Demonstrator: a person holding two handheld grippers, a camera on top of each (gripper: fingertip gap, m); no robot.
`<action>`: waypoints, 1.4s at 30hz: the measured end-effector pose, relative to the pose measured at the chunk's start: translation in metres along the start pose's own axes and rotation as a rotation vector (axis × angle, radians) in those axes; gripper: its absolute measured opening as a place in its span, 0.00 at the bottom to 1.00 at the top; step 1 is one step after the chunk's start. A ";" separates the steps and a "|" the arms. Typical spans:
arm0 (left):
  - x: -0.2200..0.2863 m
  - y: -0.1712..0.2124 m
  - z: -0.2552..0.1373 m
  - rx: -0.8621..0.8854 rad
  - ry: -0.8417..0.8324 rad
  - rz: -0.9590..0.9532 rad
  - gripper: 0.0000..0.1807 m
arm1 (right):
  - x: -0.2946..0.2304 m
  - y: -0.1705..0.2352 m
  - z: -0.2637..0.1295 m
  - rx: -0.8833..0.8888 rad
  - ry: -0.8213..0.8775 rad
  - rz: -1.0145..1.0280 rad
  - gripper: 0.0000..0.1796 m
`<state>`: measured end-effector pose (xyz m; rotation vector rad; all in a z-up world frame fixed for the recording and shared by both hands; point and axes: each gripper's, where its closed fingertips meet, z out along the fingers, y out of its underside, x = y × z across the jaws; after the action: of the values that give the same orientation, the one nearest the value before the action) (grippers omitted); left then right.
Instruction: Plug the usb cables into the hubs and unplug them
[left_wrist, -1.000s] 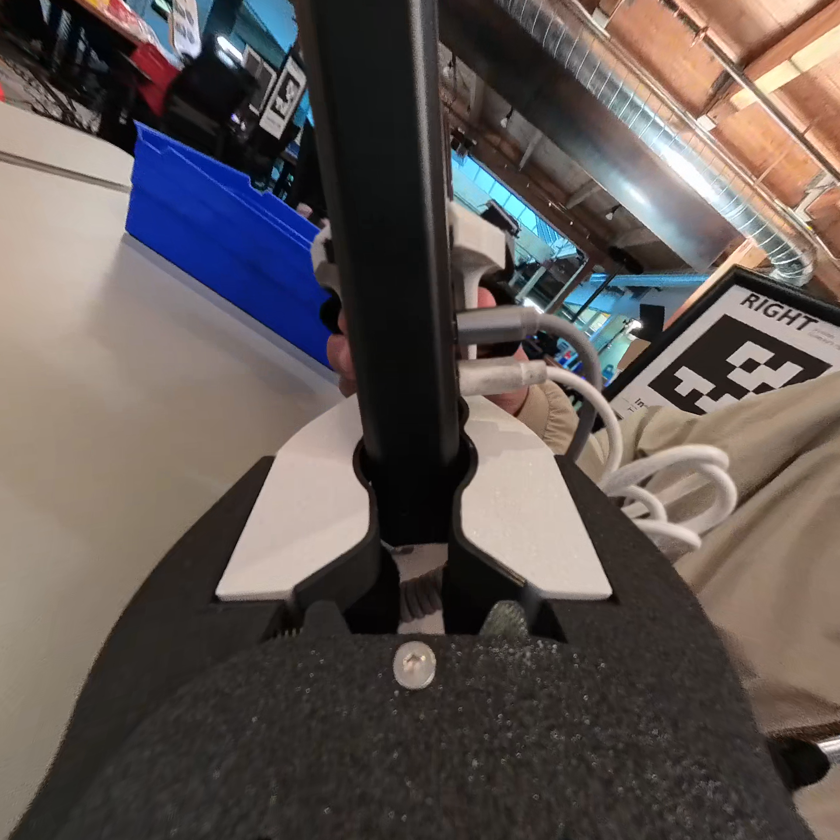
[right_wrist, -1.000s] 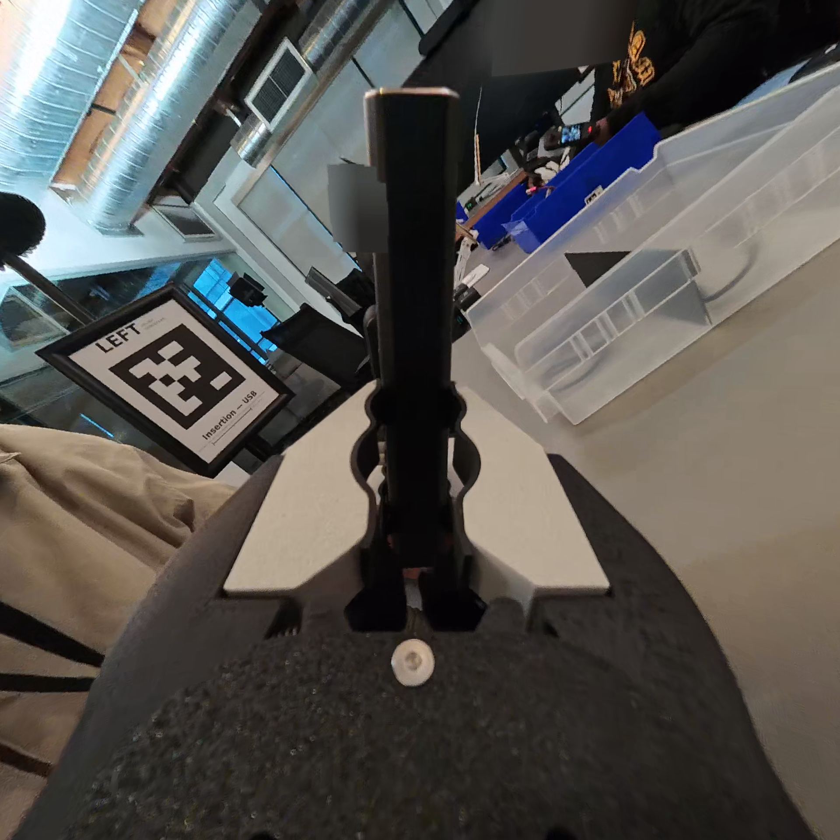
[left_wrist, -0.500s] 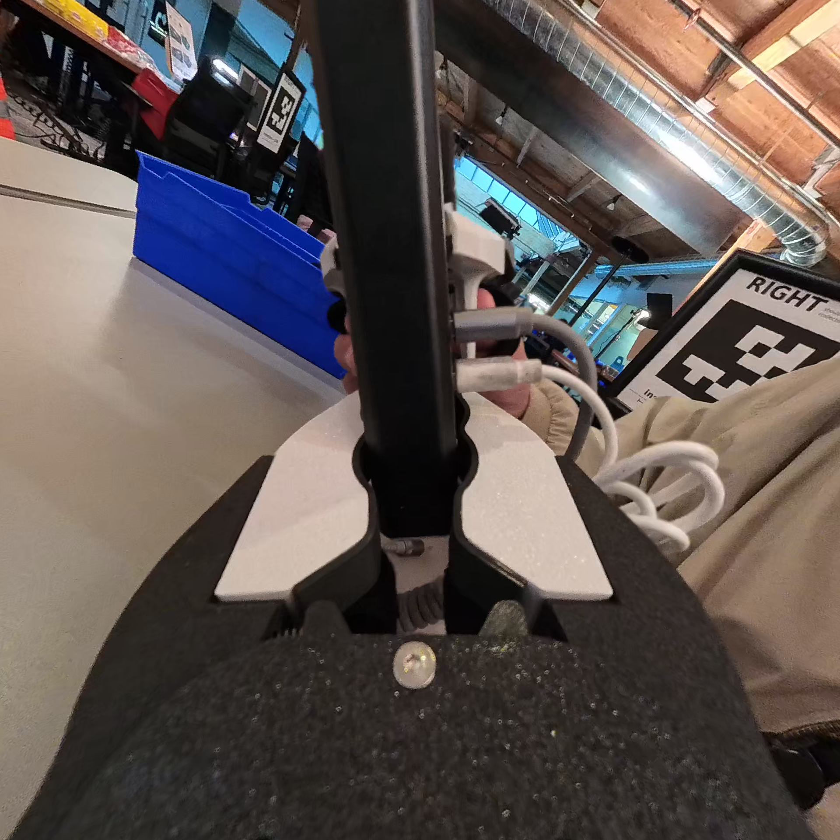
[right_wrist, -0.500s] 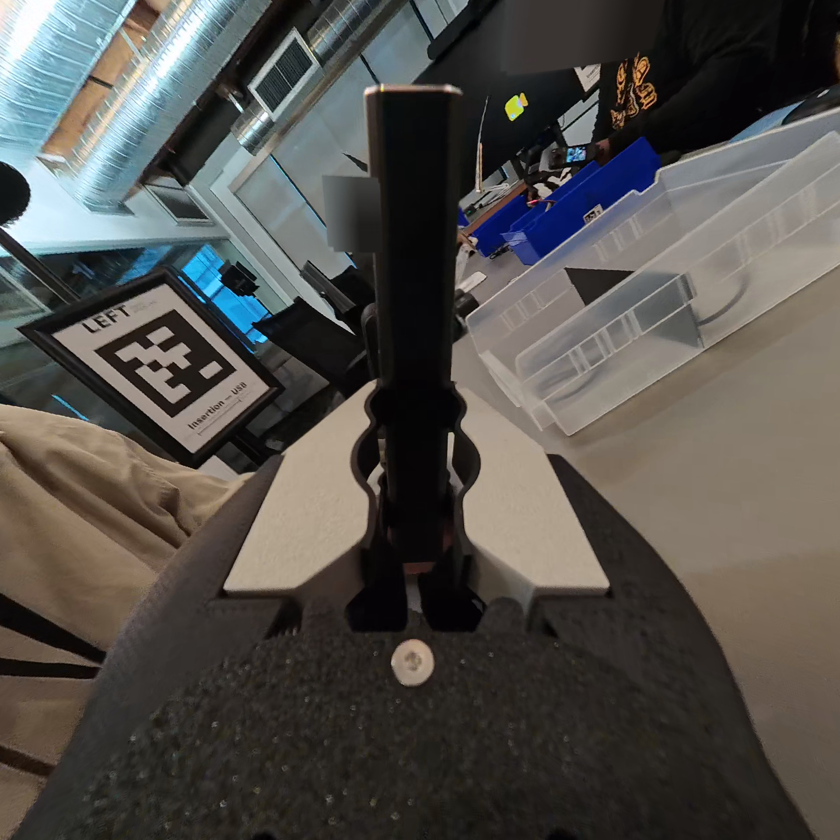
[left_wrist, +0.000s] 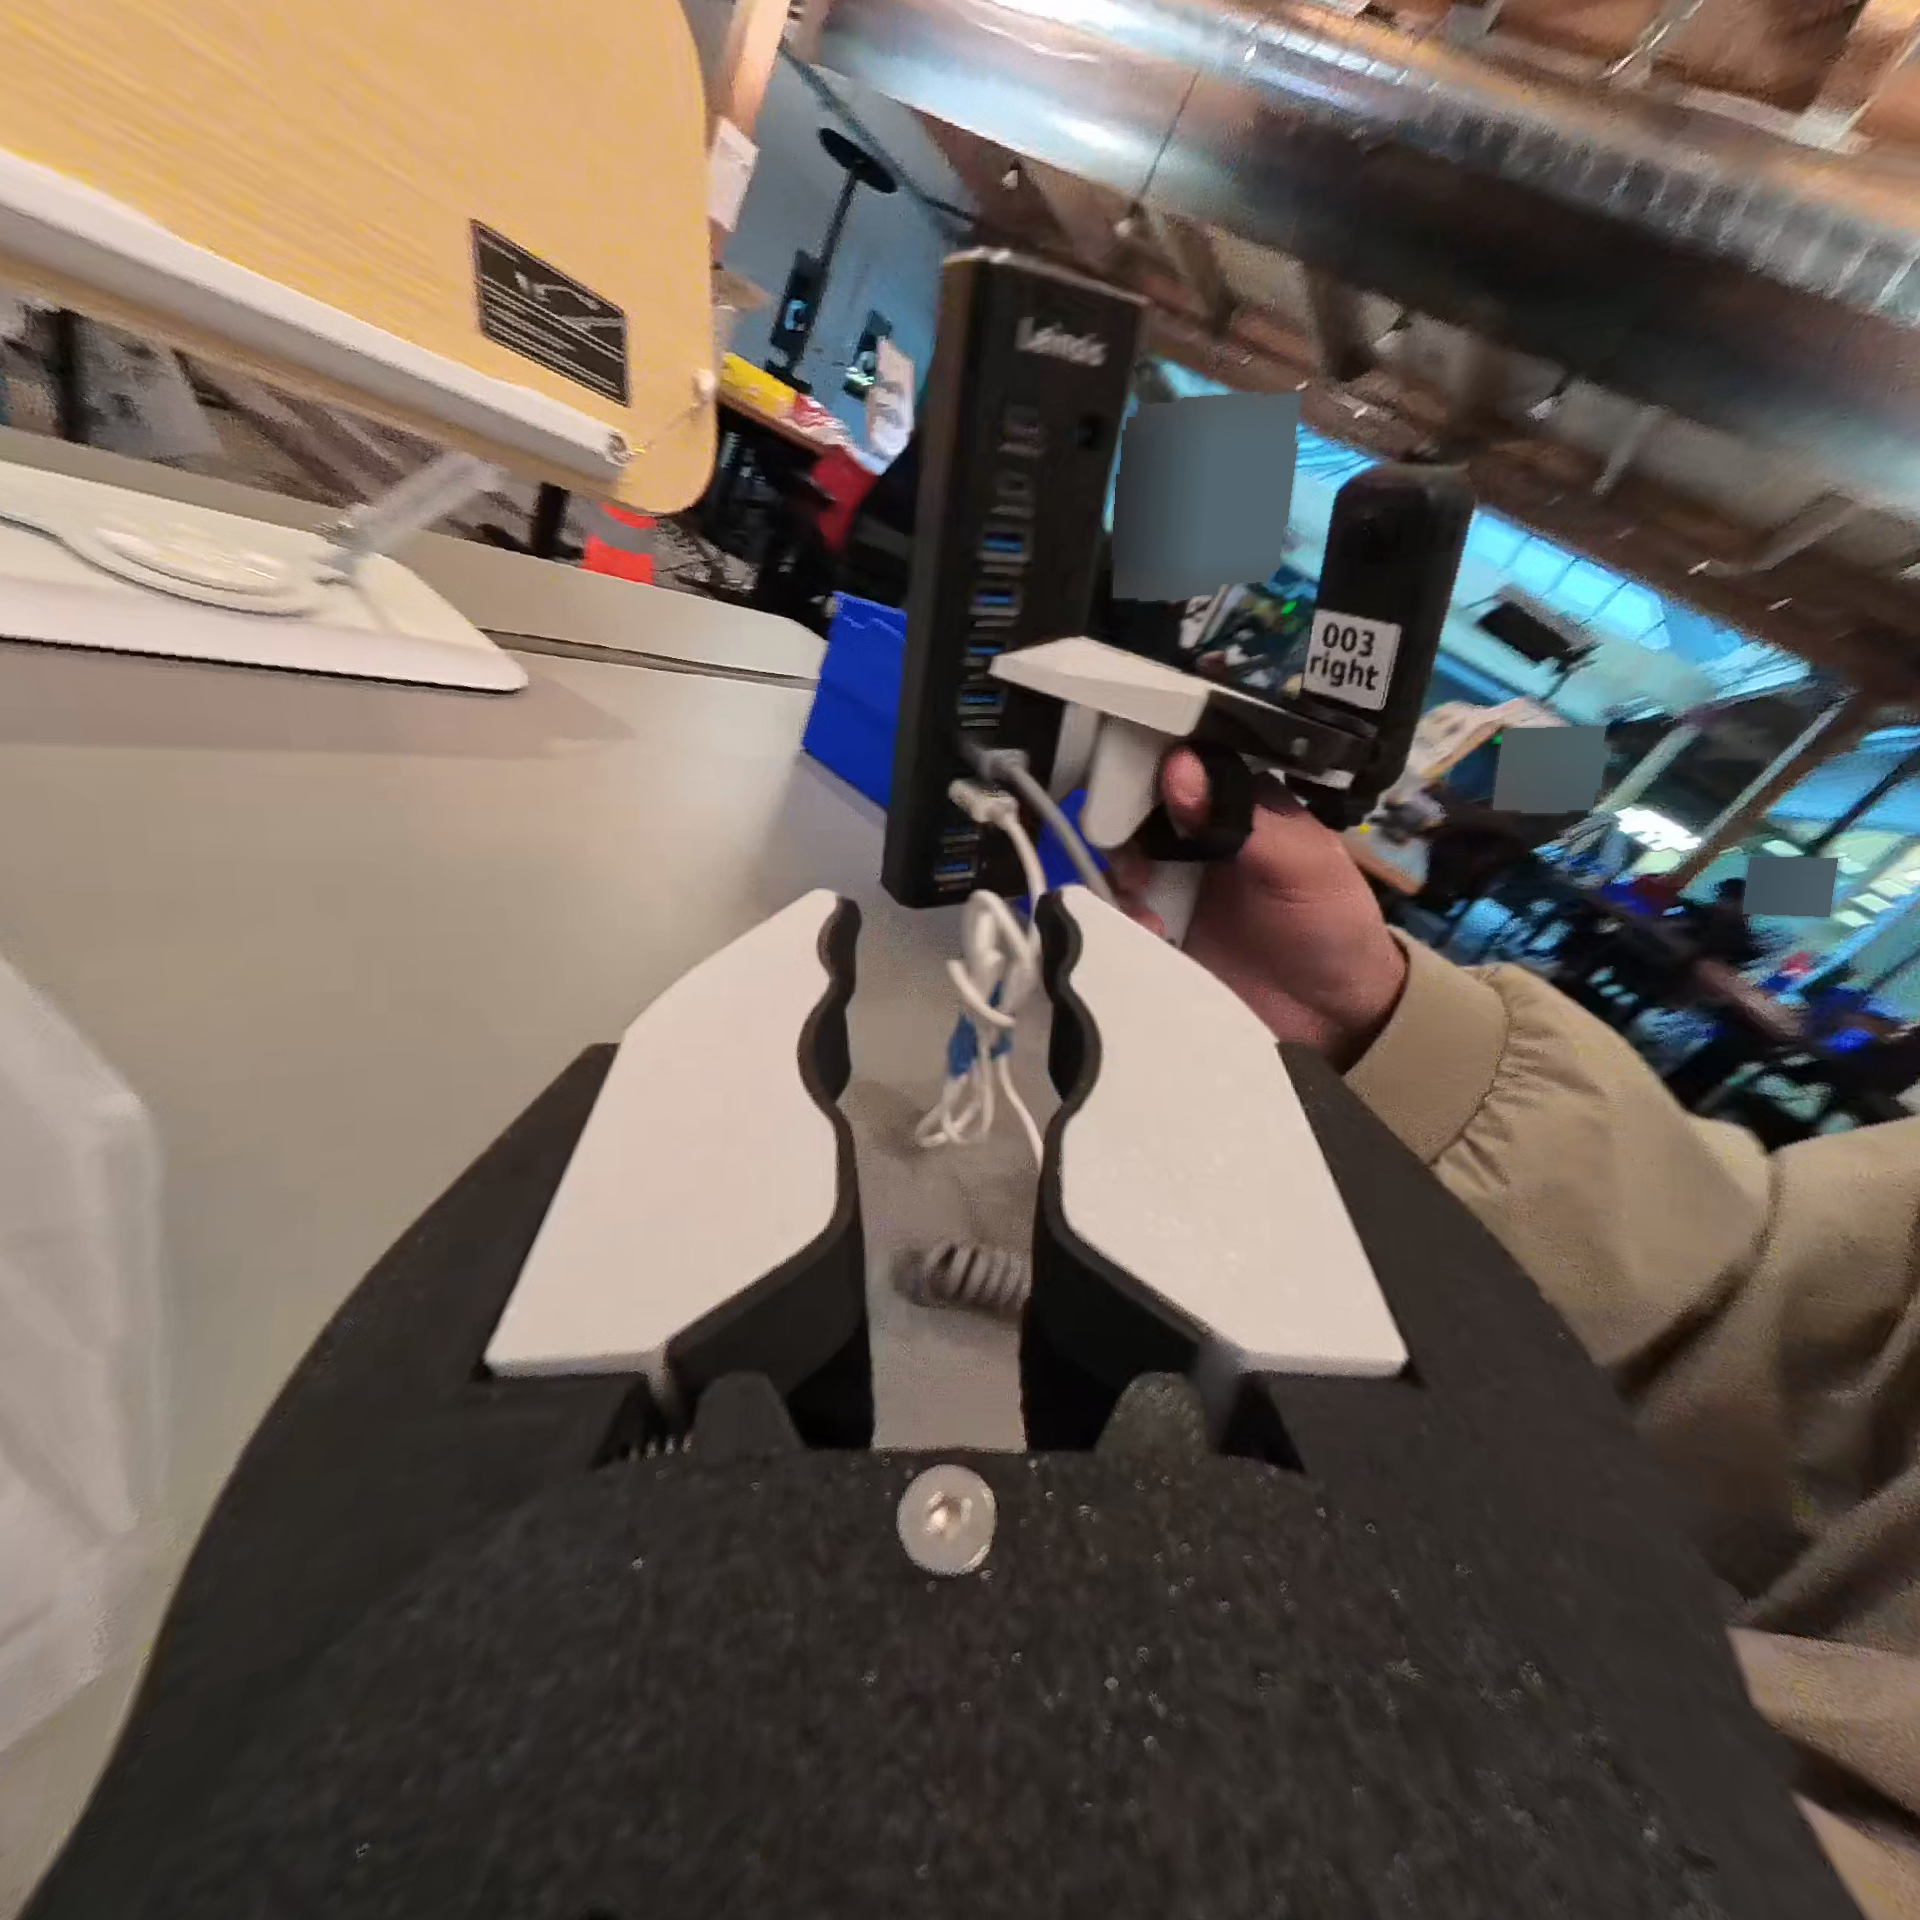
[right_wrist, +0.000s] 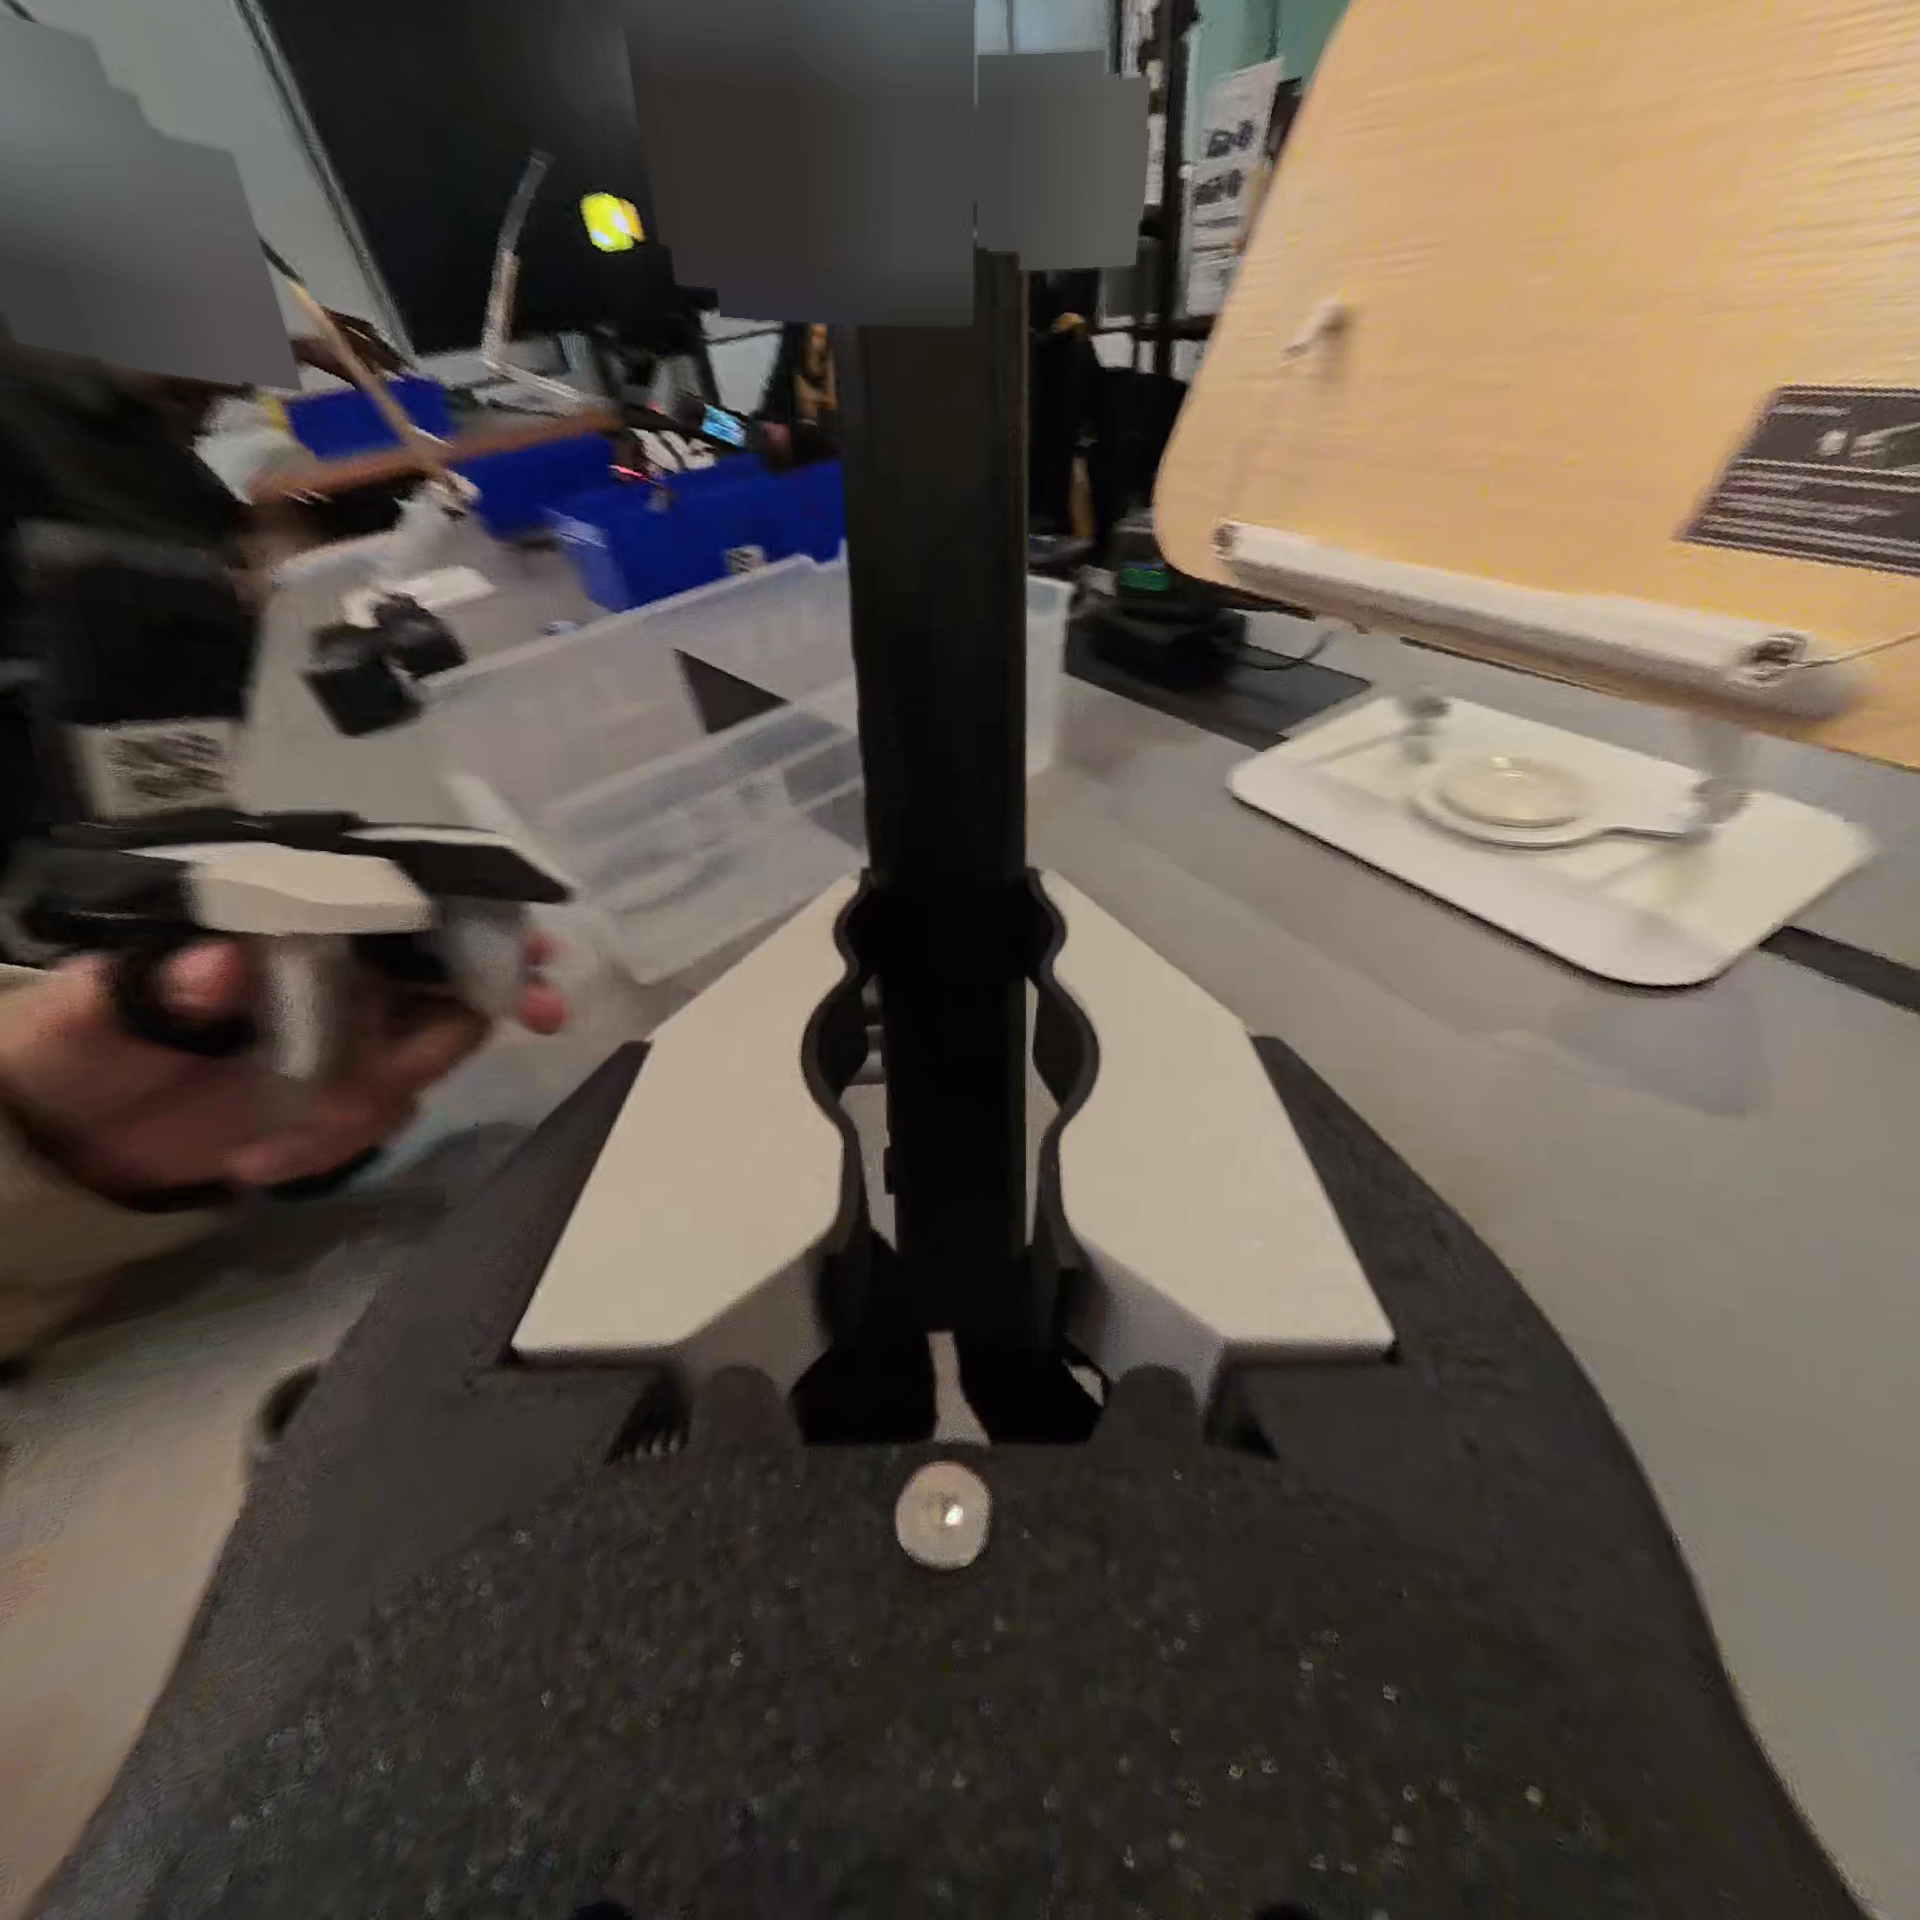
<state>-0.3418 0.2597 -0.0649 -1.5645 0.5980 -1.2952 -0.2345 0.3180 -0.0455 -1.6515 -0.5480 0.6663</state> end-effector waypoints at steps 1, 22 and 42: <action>-0.001 0.000 -0.001 -0.006 -0.015 0.014 0.19 | 0.010 0.005 0.007 -0.005 0.015 -0.023 0.15; 0.017 0.022 -0.001 -0.129 0.003 0.196 0.12 | 0.079 0.047 0.102 -0.124 -0.028 -0.016 0.15; 0.024 0.047 -0.002 -0.270 -0.008 0.225 0.14 | 0.088 0.099 0.058 -0.680 0.140 -0.047 0.20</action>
<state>-0.3266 0.2200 -0.0964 -1.6627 0.9475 -1.0712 -0.2113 0.4020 -0.1609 -2.2879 -0.7602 0.3344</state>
